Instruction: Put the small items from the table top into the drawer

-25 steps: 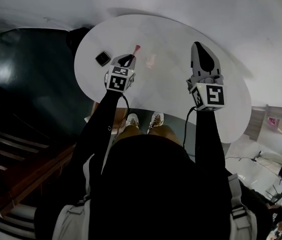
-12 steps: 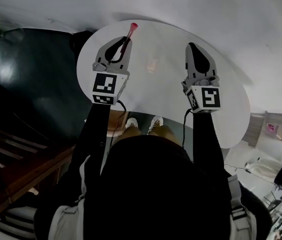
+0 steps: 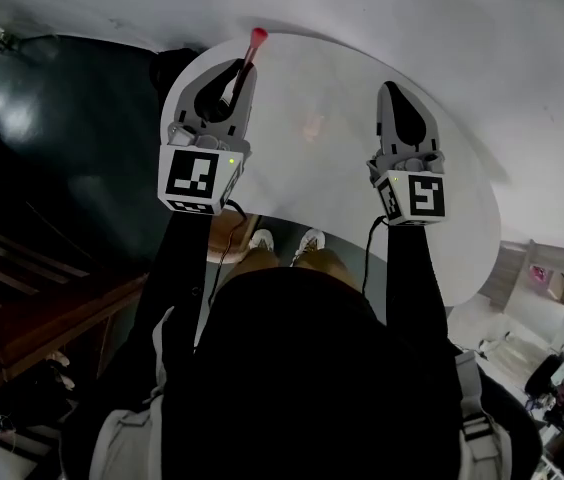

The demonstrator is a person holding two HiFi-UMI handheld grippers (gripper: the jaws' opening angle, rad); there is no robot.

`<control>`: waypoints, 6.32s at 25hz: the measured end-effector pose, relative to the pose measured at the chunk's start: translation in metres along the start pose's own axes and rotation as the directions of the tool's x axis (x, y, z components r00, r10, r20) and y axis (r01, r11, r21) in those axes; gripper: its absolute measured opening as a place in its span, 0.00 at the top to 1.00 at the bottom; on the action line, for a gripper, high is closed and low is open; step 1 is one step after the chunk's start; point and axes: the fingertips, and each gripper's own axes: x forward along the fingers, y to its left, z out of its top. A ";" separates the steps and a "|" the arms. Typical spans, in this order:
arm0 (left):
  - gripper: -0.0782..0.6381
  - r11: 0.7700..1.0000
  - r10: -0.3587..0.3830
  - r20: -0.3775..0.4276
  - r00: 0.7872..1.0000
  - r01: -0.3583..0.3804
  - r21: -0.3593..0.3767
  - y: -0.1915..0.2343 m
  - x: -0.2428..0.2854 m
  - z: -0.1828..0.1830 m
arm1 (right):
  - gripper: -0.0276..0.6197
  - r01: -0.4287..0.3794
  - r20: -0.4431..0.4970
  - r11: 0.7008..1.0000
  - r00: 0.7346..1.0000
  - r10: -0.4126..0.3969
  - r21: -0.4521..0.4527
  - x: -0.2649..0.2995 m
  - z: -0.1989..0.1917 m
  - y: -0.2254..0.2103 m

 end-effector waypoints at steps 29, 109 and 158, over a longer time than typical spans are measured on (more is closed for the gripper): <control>0.82 0.885 0.442 -0.277 0.853 -0.465 -0.020 0.099 -0.235 -0.092 | 0.91 -0.551 0.048 0.829 0.834 0.549 0.097 0.080 -0.004 0.247; 0.46 0.959 -0.237 -0.623 0.745 0.281 -0.029 0.047 -0.037 -0.260 | 0.91 -0.216 -0.052 0.975 0.974 0.219 0.061 0.050 -0.027 0.093; 0.42 0.985 -0.128 -0.428 0.895 0.063 -0.163 0.029 -0.171 -0.142 | 0.91 -0.387 -0.057 0.915 0.917 0.395 0.112 0.080 -0.041 0.175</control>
